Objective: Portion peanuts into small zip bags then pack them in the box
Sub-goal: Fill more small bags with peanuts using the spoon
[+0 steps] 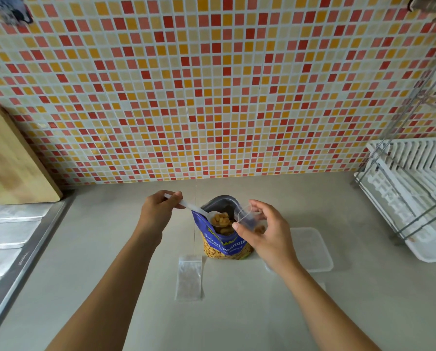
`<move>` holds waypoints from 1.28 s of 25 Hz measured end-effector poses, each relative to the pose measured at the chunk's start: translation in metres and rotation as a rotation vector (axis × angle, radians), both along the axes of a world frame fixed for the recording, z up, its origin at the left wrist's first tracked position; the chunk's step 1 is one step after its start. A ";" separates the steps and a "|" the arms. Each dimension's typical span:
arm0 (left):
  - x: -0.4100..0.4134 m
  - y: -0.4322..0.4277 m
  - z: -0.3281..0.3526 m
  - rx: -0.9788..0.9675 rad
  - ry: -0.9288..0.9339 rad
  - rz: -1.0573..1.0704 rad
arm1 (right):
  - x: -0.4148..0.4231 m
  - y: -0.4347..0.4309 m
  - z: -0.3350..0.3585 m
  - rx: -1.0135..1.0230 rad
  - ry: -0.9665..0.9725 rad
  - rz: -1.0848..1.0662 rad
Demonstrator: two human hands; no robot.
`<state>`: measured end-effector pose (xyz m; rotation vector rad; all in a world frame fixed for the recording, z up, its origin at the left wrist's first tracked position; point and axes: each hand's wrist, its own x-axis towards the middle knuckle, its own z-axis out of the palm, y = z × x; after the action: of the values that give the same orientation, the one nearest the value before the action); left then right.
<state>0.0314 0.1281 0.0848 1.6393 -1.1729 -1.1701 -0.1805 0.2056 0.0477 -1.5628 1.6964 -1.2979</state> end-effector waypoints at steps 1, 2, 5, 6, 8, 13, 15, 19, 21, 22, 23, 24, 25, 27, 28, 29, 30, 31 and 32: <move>0.001 0.002 -0.001 0.019 0.017 0.005 | 0.000 0.000 0.000 0.002 0.004 0.000; 0.001 0.003 -0.004 0.045 0.043 0.013 | 0.000 0.001 0.001 0.001 0.010 -0.001; 0.002 0.006 -0.008 0.136 0.125 0.036 | -0.002 0.002 0.000 -0.021 0.028 -0.011; 0.002 0.006 -0.009 0.160 0.147 0.039 | -0.003 0.002 -0.001 -0.027 0.034 -0.017; 0.002 0.006 -0.009 0.188 0.180 0.046 | -0.004 0.002 -0.002 -0.033 0.050 -0.029; 0.005 0.001 0.000 0.155 0.202 0.067 | -0.005 0.000 0.001 -0.013 0.091 -0.019; 0.006 -0.001 0.004 0.140 0.201 0.056 | -0.004 0.000 0.002 -0.006 0.104 -0.006; 0.008 -0.003 0.015 0.108 0.183 0.055 | -0.002 0.000 0.002 0.006 0.107 0.001; 0.006 -0.003 0.018 0.023 0.111 0.032 | -0.003 0.000 0.000 0.020 0.084 -0.007; 0.001 -0.002 0.019 -0.046 0.037 0.000 | -0.003 0.000 -0.001 0.031 0.063 -0.009; -0.005 -0.001 0.017 -0.123 -0.111 -0.056 | -0.003 0.000 -0.002 0.043 0.037 -0.010; -0.012 0.000 0.013 -0.194 -0.342 -0.136 | -0.004 -0.001 -0.003 0.055 0.007 -0.011; -0.023 0.001 0.006 -0.243 -0.613 -0.230 | -0.003 -0.001 -0.004 0.070 -0.023 -0.013; -0.045 0.006 -0.006 -0.186 -0.933 -0.397 | -0.002 -0.001 -0.006 0.098 -0.079 -0.009; -0.054 0.010 -0.009 -0.101 -0.947 -0.430 | -0.001 -0.001 -0.007 0.103 -0.106 -0.003; -0.060 0.011 -0.014 -0.033 -0.916 -0.429 | -0.001 -0.001 -0.007 0.104 -0.128 0.002; -0.064 0.010 -0.016 0.004 -0.870 -0.398 | -0.002 -0.001 -0.006 0.106 -0.143 0.007; -0.065 0.008 -0.018 0.023 -0.791 -0.343 | -0.004 -0.001 -0.005 0.110 -0.150 0.009; -0.063 0.006 -0.018 0.032 -0.684 -0.284 | -0.007 -0.001 -0.005 0.115 -0.158 0.010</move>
<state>-0.0320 0.1340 0.0664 2.0197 -1.8655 -0.7977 -0.1872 0.2045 0.0429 -1.3647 1.6321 -1.2607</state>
